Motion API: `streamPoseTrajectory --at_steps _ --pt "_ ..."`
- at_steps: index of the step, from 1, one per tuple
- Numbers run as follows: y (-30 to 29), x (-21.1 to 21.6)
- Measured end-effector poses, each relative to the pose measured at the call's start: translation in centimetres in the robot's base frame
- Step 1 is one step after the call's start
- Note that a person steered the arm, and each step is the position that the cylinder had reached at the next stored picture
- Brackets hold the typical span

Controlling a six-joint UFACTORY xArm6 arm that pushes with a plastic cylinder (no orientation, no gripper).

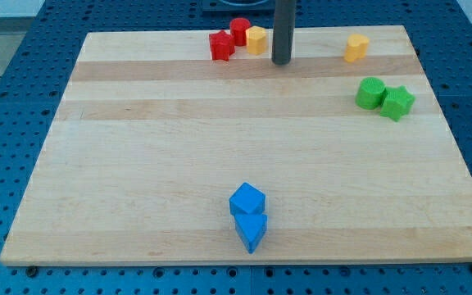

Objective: Push the red star slightly to the top

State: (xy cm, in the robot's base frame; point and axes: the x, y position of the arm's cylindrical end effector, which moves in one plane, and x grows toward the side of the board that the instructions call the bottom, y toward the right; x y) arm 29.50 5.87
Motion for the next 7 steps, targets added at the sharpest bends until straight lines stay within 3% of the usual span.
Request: streamPoseTrajectory --at_steps 2,7 --pt "-5.6 0.4" --pt "-8.1 -1.9"
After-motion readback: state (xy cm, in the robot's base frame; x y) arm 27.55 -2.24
